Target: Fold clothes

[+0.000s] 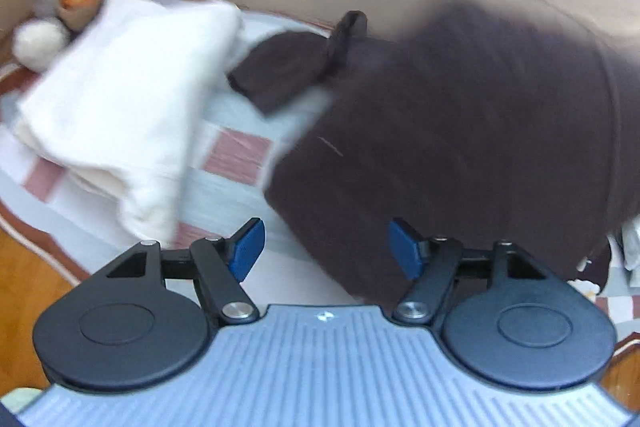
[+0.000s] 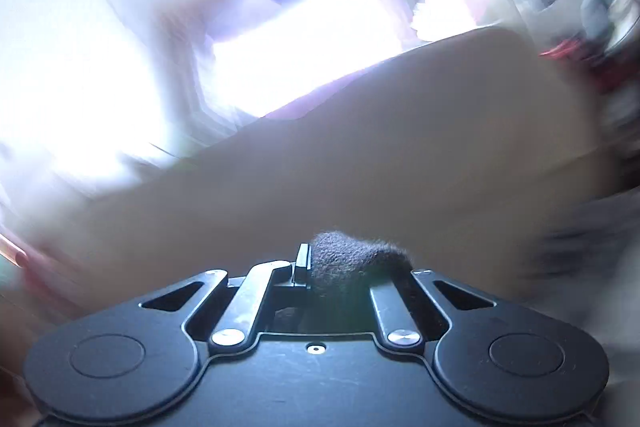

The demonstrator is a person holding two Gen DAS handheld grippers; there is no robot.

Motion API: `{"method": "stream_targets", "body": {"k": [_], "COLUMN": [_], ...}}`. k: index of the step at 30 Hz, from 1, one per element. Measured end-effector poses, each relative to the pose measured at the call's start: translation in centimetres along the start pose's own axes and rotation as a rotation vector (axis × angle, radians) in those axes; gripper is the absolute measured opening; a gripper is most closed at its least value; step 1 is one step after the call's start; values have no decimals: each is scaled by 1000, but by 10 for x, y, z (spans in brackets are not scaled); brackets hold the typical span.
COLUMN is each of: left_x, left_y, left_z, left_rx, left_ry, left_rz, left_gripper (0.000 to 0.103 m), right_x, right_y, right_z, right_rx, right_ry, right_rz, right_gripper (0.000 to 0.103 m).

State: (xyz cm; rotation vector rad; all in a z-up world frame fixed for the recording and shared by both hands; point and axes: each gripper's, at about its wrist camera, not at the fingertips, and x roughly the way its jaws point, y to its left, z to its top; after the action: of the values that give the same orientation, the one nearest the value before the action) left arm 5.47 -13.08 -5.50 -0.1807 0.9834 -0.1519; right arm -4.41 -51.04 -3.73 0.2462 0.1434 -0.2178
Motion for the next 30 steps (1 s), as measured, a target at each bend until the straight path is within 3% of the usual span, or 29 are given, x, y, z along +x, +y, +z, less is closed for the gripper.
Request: {"method": "stream_targets", "body": {"k": [2, 4, 6, 7, 9, 12, 14, 17, 20, 22, 25, 26, 30], "left_x": [22, 39, 51, 53, 60, 71, 76, 79, 78, 76, 73, 73, 68], "left_y": [-8, -17, -27, -30, -35, -32, -23, -11, -14, -15, -12, -11, -5], "left_z": [-1, -2, -7, -10, -14, -12, -8, -6, -6, -8, -9, -10, -8], "left_rx": [1, 23, 61, 85, 125, 128, 81, 2, 17, 15, -8, -10, 14], "left_ry": [48, 71, 84, 85, 85, 82, 91, 105, 96, 94, 95, 94, 84], "left_rz": [-16, -26, -35, -32, -4, 41, 52, 17, 20, 20, -10, -18, -32], "left_gripper": [68, 68, 68, 68, 68, 68, 68, 68, 68, 68, 66, 65, 53], "right_x": [19, 42, 44, 37, 23, 3, -2, 6, 41, 75, 130, 149, 209], "right_y": [-29, -66, -97, -105, -114, -124, -118, -82, -25, 14, 74, 89, 121], "right_z": [-32, -64, -86, -90, -90, -74, -48, 1, 37, 44, 29, 19, -18], "right_rx": [-17, 80, 185, 202, 185, 96, 10, -139, -284, -387, -607, -673, -751], "right_ry": [230, 485, 624, 638, 684, 750, 740, 679, 633, 634, 697, 722, 815], "right_rz": [-145, -235, -273, -255, -252, -256, -196, 18, 263, 370, 480, 487, 308], "right_gripper": [14, 19, 22, 35, 47, 47, 47, 47, 52, 61, 62, 62, 59]}}
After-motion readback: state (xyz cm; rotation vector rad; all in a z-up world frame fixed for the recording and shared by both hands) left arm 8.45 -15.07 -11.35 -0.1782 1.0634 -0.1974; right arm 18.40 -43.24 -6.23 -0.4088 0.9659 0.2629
